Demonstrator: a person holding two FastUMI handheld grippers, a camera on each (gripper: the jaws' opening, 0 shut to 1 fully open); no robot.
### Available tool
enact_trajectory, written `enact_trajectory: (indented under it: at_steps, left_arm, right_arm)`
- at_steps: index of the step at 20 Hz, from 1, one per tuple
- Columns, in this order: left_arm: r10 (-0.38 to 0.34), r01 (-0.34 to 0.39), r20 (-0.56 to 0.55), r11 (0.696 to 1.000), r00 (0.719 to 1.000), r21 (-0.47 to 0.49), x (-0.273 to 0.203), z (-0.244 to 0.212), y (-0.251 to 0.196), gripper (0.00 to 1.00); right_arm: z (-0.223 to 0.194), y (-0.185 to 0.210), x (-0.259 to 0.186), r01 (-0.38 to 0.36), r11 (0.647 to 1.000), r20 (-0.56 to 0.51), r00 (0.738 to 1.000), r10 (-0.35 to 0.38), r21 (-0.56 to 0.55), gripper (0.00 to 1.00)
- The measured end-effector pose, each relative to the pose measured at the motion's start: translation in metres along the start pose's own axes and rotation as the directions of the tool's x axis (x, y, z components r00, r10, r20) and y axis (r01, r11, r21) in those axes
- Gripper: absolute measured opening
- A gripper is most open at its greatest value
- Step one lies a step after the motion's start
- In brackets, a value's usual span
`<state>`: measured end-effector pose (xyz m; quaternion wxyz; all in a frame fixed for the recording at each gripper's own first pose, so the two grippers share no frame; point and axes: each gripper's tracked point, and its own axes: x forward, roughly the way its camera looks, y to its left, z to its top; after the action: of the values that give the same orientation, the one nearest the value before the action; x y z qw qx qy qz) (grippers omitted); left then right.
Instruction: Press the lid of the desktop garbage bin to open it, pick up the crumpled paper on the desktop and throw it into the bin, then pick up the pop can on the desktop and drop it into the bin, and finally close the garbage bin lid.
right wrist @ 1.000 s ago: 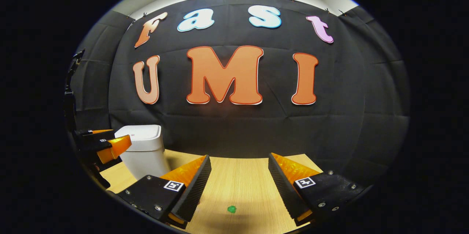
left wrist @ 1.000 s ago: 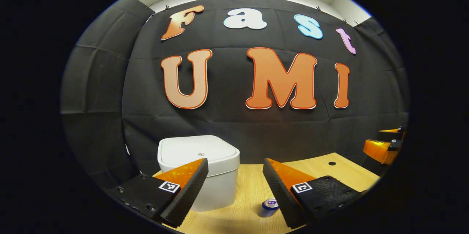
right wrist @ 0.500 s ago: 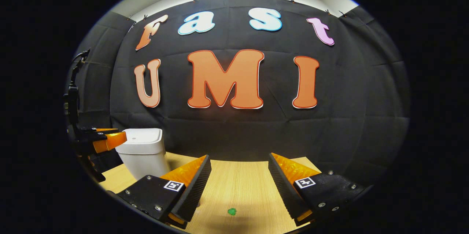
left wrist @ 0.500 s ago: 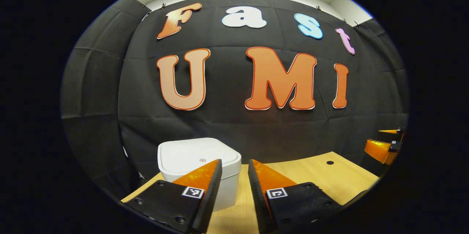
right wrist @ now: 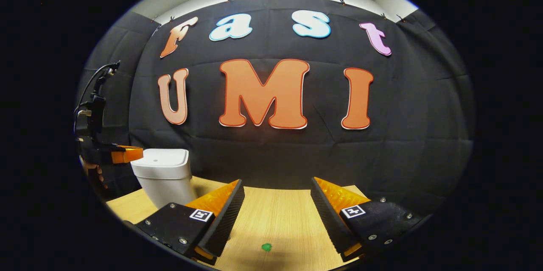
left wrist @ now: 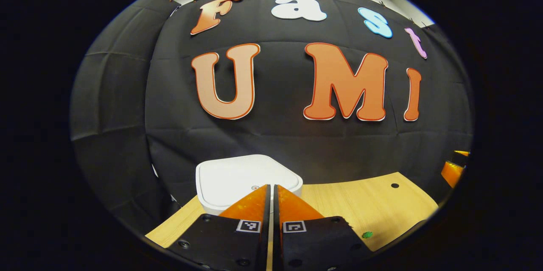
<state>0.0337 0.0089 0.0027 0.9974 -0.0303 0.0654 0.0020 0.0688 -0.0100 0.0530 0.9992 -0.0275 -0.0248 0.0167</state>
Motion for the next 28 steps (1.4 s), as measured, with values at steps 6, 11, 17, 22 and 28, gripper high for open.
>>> enact_trajectory:
  at_steps: [6,11,17,22,28]
  left_arm:
    - [-0.031,0.03,-0.093,1.0,0.995,-0.008,0.002,-0.009,0.005,0.0]
    - [-0.038,0.042,-0.181,0.999,0.983,0.019,-0.001,-0.019,0.013,0.0]
    - [-0.096,0.102,-0.272,0.995,0.958,0.009,-0.007,-0.036,0.009,0.0]
    - [-0.113,0.111,-0.316,0.994,0.942,-0.024,-0.006,-0.045,0.008,0.0]
    - [-0.172,0.136,-0.301,0.981,0.938,-0.137,-0.001,-0.047,0.004,0.0]
  right_arm:
    - [-0.001,0.002,0.006,-0.009,1.0,-0.01,1.0,0.01,0.015,0.94]
    - [-0.002,0.003,0.012,-0.011,1.0,-0.022,1.0,0.011,0.011,0.94]
    - [-0.008,0.009,0.021,-0.023,1.0,-0.044,0.999,0.023,0.001,0.94]
    - [-0.009,0.015,0.025,-0.039,0.999,-0.055,0.998,0.039,-0.011,0.94]
    - [-0.012,0.017,0.025,-0.041,0.999,-0.066,0.997,0.041,-0.01,0.94]
